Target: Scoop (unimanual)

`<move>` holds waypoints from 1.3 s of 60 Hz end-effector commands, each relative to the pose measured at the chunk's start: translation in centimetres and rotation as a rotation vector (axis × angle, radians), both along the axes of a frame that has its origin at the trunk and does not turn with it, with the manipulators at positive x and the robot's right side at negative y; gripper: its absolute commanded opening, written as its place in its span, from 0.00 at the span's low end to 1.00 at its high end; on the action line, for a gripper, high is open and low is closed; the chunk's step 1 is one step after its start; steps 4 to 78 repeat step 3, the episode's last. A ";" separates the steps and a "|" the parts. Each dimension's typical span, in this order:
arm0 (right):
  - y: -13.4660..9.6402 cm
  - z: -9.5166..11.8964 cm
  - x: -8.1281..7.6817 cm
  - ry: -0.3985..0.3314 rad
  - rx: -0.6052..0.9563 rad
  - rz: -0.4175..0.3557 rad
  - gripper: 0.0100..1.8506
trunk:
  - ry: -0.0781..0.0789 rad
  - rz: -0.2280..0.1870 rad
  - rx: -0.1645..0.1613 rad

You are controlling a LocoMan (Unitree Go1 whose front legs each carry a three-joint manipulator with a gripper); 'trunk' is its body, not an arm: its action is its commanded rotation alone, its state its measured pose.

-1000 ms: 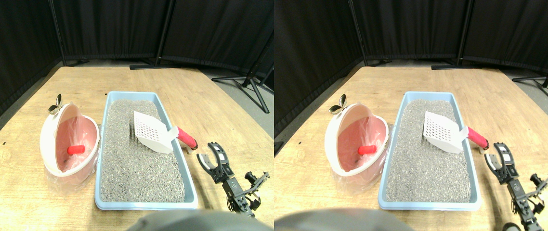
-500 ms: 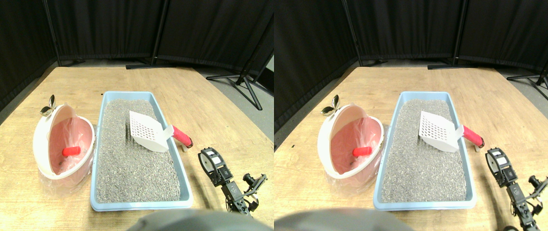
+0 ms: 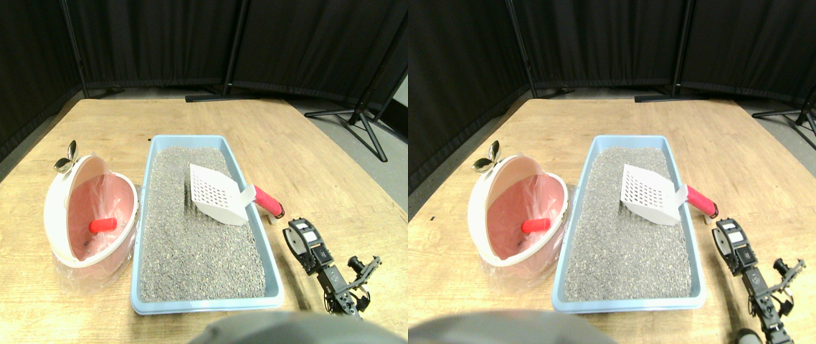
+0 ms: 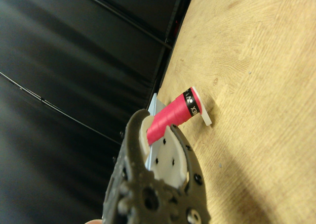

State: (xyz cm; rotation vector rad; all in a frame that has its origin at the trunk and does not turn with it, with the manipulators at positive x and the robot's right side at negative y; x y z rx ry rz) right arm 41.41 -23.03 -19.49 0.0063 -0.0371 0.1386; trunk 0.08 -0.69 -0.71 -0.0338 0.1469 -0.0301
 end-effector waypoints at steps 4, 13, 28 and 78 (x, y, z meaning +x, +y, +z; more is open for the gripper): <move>0.2 0.4 0.2 -0.031 0.021 -0.004 0.16 | -0.011 -0.004 -0.026; 0.2 0.4 0.2 -0.031 0.021 -0.004 0.16 | -0.011 -0.004 -0.026; 0.2 0.4 0.2 -0.031 0.021 -0.004 0.16 | -0.011 -0.004 -0.026; 0.2 0.4 0.2 -0.031 0.021 -0.004 0.16 | -0.011 -0.004 -0.026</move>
